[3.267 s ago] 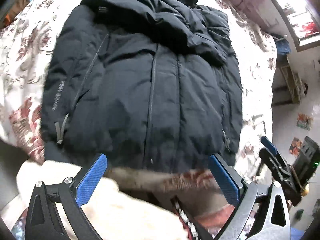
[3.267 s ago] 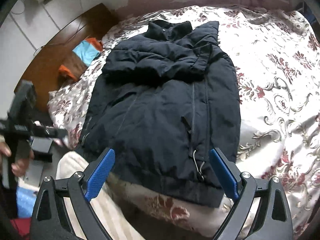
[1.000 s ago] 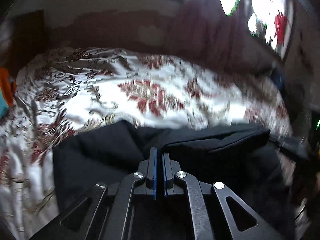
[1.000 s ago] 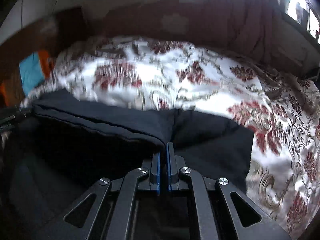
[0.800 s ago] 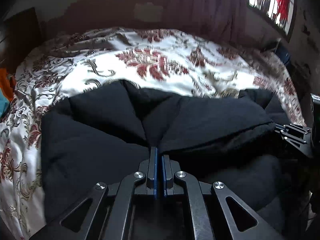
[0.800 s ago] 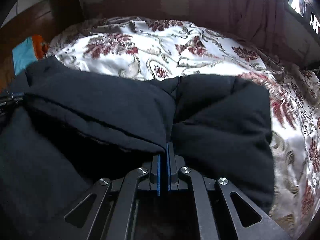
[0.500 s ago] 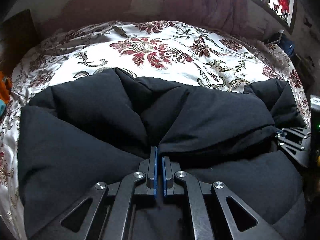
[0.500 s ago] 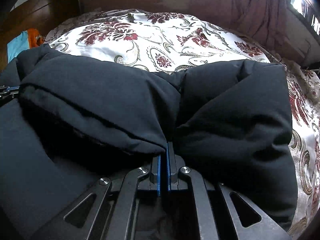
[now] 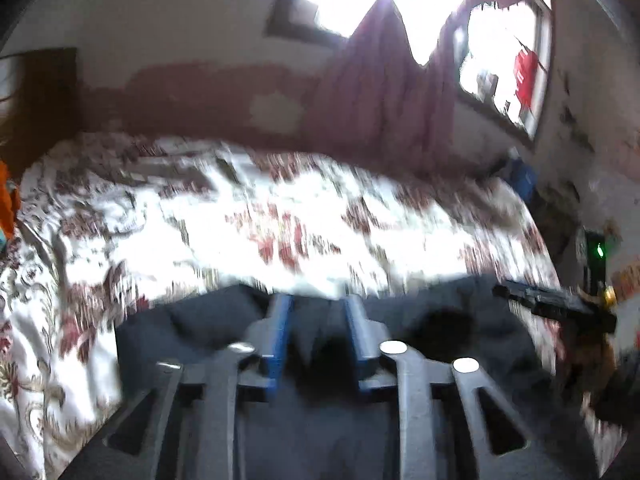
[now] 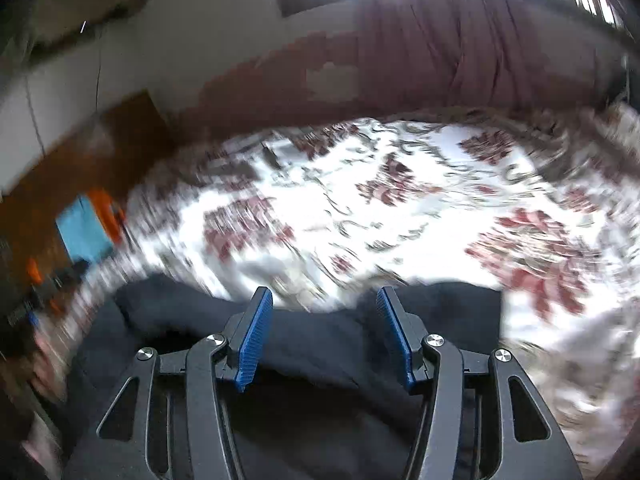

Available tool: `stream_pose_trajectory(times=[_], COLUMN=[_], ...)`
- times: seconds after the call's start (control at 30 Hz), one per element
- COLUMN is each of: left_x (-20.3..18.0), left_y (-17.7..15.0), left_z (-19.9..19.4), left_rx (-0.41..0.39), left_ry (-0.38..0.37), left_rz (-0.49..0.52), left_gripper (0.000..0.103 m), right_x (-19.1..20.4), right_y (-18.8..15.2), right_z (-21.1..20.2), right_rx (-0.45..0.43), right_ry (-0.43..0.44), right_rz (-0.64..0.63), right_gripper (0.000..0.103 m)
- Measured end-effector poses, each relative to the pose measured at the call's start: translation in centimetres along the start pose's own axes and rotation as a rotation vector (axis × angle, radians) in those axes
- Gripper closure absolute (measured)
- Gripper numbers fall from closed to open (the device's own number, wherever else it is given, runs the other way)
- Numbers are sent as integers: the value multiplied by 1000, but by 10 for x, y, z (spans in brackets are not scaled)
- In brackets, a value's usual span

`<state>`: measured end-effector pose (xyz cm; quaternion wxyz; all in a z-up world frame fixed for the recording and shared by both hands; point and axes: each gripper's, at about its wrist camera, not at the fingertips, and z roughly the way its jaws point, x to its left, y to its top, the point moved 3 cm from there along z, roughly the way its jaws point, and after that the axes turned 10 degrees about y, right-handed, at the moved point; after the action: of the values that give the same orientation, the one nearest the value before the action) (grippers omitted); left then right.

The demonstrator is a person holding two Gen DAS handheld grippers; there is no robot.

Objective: Fold large clothes
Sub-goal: 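Lift the hem with both tools and fold it toward the collar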

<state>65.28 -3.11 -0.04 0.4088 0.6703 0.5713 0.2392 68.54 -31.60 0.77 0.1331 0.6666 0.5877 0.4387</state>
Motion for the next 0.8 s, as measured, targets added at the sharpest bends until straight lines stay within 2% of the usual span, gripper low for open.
stream_pose_trajectory(times=[0.07, 0.13, 0.2, 0.23, 0.3, 0.37, 0.47, 0.53, 0.63, 0.8], left_x=[-10, -19, -34, -42, -57, -69, -79, -84, -91, -94], left_y=[22, 33, 32, 26, 6, -23, -54, -62, -78, -96], left_z=[17, 38, 64, 76, 96, 108, 107, 107, 112, 133], left_rx=[-9, 27, 104, 146, 231, 322, 382, 418, 478, 498], left_ry=[-15, -30, -44, -49, -69, -116, -153, -153, -109, 4], left_rz=[-79, -110, -85, -50, 54, 163, 317, 386, 498, 577], left_gripper=[51, 51, 52, 52, 66, 75, 76, 77, 77, 77], right_x=[0, 1, 5, 7, 7, 8, 1, 2, 6, -2], right_y=[3, -6, -26, -39, -61, -72, -74, -74, -83, -92], right_z=[30, 56, 77, 85, 91, 95, 99, 99, 109, 131], right_rx=[69, 155, 264, 322, 399, 459, 539, 579, 612, 541], right_ry=[69, 124, 89, 69, 74, 86, 99, 97, 57, 41], right_rz=[74, 105, 37, -13, -74, -126, -183, -215, -287, -290], right_gripper=[55, 64, 76, 77, 78, 78, 80, 80, 80, 81])
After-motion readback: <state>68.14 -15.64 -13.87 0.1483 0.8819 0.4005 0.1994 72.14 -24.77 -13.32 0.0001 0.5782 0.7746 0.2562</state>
